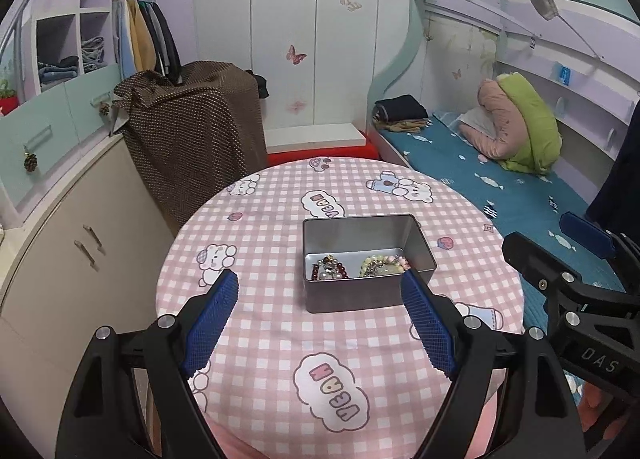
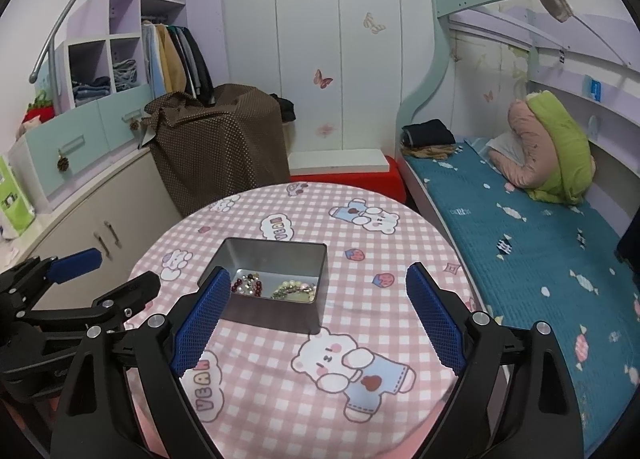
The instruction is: Organize jewelry
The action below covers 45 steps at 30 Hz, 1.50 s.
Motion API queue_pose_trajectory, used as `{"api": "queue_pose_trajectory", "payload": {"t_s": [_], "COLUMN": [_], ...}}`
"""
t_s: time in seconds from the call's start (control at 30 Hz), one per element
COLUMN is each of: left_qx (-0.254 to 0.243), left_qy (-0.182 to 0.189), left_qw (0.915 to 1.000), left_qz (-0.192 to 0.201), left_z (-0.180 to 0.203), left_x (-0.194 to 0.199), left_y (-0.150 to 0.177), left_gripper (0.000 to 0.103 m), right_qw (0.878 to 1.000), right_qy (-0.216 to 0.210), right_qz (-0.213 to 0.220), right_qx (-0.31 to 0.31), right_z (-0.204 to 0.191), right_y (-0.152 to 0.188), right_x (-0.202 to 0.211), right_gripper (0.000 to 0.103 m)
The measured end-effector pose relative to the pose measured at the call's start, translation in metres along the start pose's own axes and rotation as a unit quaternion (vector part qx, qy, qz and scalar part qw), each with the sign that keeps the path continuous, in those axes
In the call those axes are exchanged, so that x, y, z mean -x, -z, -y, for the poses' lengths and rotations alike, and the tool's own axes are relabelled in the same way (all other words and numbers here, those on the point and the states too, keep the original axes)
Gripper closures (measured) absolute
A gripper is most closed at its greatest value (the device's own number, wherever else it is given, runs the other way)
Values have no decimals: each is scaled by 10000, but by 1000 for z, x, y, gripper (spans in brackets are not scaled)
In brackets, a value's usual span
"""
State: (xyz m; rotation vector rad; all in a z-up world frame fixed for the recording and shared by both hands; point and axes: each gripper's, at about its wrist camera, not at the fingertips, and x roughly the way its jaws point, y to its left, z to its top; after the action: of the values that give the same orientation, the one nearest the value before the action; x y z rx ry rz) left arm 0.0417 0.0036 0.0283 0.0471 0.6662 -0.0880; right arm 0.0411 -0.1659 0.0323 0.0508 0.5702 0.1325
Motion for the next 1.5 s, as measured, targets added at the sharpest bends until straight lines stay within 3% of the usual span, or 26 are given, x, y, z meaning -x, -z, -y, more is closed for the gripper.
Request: {"api": "queue_pose_trajectory", "payload": {"t_s": [1.5], "left_qx": [161], "left_qy": [-168], "left_qw": [9996], "left_qz": [-138], "left_z": [-3], "left_x": [-3], "left_y": [1], "left_gripper": [22], "right_qw": [10000], "right_qy": [-24], "right_qz": [-89], "right_qx": [15], "right_z": [-1], "right_y": [3], "right_x": [-7], "right_gripper": [16]}}
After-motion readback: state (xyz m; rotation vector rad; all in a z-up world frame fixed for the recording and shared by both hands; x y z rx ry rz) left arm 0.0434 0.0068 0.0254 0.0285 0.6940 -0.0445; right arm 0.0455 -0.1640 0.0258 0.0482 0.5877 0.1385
